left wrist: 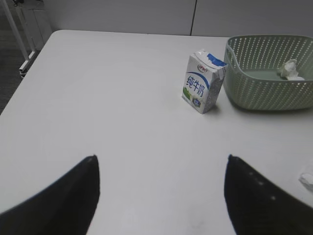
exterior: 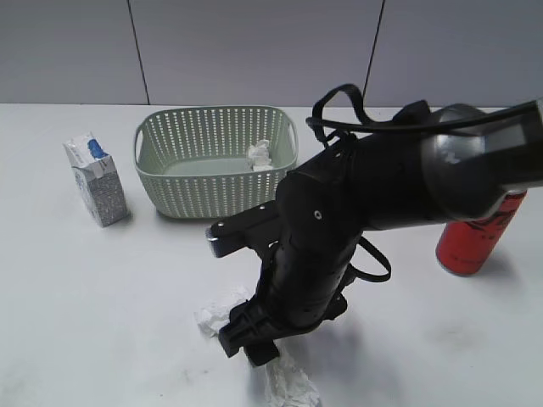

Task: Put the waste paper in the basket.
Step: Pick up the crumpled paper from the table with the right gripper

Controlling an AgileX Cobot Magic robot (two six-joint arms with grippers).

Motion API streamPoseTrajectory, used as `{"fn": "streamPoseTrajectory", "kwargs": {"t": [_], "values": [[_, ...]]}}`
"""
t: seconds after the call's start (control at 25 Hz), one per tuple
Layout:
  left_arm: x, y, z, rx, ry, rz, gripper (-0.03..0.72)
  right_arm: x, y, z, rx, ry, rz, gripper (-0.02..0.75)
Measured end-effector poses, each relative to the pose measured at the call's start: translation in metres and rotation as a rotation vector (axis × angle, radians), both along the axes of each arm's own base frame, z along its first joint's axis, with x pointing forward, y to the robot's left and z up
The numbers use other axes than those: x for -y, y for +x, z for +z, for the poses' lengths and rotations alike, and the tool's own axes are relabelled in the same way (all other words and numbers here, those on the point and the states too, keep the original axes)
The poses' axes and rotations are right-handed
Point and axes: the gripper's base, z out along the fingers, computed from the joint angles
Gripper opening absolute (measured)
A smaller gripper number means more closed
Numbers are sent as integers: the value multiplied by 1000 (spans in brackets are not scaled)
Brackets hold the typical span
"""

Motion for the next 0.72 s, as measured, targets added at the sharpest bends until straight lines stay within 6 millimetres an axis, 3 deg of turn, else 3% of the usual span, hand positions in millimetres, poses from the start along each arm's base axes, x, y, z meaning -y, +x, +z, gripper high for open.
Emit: {"fn": "streamPoseTrajectory", "kwargs": {"t": [0.16, 0.24, 0.44, 0.48, 0.6, 0.72], "values": [[0, 0, 0, 0, 0, 0, 588, 0, -1, -10, -30, -23, 8, 543], [0, 0, 0, 0, 0, 0, 588, 0, -1, -11, -29, -24, 13, 473], [0, 0, 0, 0, 0, 0, 588, 0, -1, -11, -29, -25, 13, 91], [0, 0, 0, 0, 0, 0, 588, 0, -1, -11, -31, -25, 13, 48], [0, 0, 0, 0, 0, 0, 588, 1, -2, 1, -15, -4, 15, 25], [0, 0, 0, 0, 0, 0, 588, -2, 2, 31, 61, 66, 29, 25]]}}
